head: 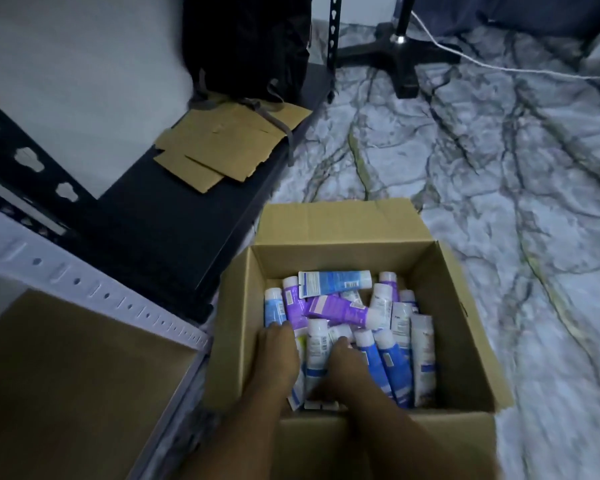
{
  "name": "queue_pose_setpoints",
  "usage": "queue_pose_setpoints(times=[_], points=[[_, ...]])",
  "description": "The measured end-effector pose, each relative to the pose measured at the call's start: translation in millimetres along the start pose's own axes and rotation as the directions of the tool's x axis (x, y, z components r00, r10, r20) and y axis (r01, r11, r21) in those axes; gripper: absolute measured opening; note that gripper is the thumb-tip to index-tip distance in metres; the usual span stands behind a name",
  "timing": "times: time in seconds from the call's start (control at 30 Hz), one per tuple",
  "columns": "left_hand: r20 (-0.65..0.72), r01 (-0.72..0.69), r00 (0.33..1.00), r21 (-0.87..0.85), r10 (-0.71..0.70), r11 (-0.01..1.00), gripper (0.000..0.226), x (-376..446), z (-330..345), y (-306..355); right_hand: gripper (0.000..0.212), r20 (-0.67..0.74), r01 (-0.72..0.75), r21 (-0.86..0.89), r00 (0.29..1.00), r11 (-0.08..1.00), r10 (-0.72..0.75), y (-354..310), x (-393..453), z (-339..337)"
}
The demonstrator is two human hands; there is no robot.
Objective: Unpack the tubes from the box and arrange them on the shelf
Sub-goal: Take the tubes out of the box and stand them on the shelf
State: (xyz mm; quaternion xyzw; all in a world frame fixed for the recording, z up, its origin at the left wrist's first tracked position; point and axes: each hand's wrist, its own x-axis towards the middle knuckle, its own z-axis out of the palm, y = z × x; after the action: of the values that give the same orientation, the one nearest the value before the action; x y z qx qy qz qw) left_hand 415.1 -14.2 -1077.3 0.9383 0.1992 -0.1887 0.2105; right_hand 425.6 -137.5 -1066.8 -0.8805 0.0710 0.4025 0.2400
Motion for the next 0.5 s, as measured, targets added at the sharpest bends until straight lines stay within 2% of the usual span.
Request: queue_pose_setpoints(times=[0.1,0.17,0.23,0.33,0.4,0.5], points=[[0.016,-0.047,0.999,0.167,0.045,0.985,0.036,2,9,-1,0.106,0.028,-0.02,0.006,0.999,1.0,0.02,2,6,1],[0.04,-0.037,0.999,0.147,0.032,0.988,0.042,2,9,-2,0.104,0.019,0.002,-0.002,1.0,1.0,-0.002,6,6,-2],[0.075,-0.01,0.997,0.004,0.009,1.0,0.041,2,6,-4,0.088,-0.018,0.028,-0.017,0.999,0.999,-0.028,13,3,-8],[0.063,0.046,0.998,-0.245,-0.031,0.968,0.026,-9,0,-8,0.05,-0.073,0.08,-0.081,0.994,0.993,-0.086,22,-8,-23],[-0.015,0.031,0.999,-0.337,-0.038,0.941,0.017,-19,-6,-8,0.037,-0.134,0.121,-0.057,0.983,0.991,-0.127,29,-16,-36],[-0.163,-0.038,0.986,-0.476,-0.045,0.879,0.02,-36,-21,-2,0.025,-0.291,0.236,0.059,0.934,0.97,-0.209,37,-32,-58]])
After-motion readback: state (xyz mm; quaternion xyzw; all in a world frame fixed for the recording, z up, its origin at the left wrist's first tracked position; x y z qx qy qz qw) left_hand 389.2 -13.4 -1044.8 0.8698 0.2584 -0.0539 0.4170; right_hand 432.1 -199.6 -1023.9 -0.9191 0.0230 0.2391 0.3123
